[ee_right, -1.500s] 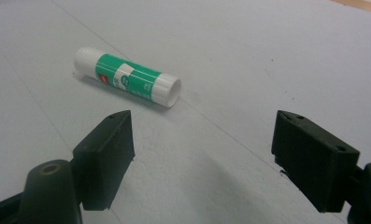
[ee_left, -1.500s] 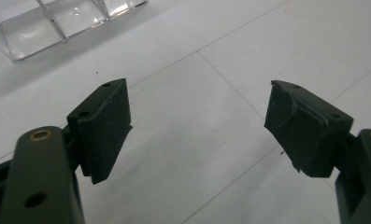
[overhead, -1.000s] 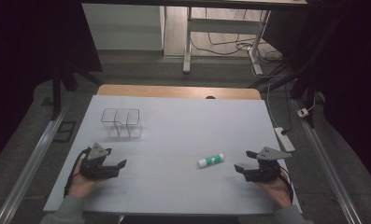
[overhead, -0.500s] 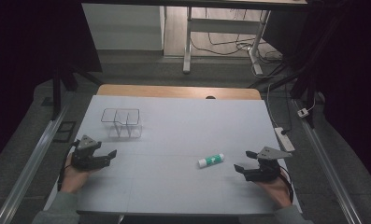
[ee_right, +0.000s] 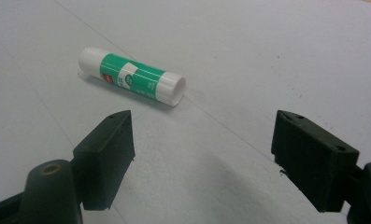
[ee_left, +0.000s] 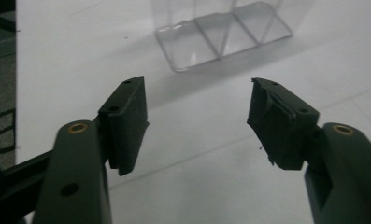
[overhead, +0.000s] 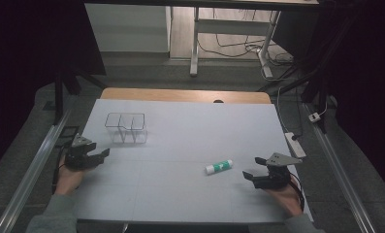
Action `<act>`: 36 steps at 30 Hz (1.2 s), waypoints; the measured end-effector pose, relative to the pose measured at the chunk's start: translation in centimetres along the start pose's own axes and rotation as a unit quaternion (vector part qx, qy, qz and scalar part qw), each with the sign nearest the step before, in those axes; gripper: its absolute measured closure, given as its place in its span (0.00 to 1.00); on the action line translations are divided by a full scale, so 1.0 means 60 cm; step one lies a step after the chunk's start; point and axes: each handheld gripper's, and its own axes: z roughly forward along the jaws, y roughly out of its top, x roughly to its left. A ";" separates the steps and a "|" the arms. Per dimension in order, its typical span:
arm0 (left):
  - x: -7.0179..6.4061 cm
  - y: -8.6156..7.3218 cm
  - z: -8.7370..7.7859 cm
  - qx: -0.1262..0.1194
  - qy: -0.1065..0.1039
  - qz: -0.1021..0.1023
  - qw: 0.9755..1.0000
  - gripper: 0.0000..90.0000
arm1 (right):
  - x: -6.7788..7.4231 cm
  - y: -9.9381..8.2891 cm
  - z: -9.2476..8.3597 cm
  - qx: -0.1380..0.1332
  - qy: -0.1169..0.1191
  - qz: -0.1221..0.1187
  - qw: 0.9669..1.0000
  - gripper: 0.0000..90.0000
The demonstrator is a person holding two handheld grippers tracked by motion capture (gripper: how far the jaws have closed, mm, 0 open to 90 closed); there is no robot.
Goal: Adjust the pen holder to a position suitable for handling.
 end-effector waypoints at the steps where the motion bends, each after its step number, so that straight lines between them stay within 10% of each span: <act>1: 0.005 0.002 0.002 0.000 0.003 -0.002 1.000 0.47 | 0.000 0.000 0.000 0.002 0.000 0.000 1.000 0.23; 12: 0.034 0.023 0.015 0.000 0.002 0.000 1.000 0.64 | 0.005 0.000 0.003 0.009 -0.003 -0.008 1.000 0.23; 19: 0.046 0.031 0.027 0.007 -0.014 0.002 1.000 0.99 | 0.007 0.000 0.003 0.012 -0.003 -0.008 1.000 0.23; 36: 0.061 0.055 0.068 -0.001 -0.028 0.000 1.000 0.99 | 0.006 -0.001 0.005 0.016 -0.009 -0.009 1.000 0.24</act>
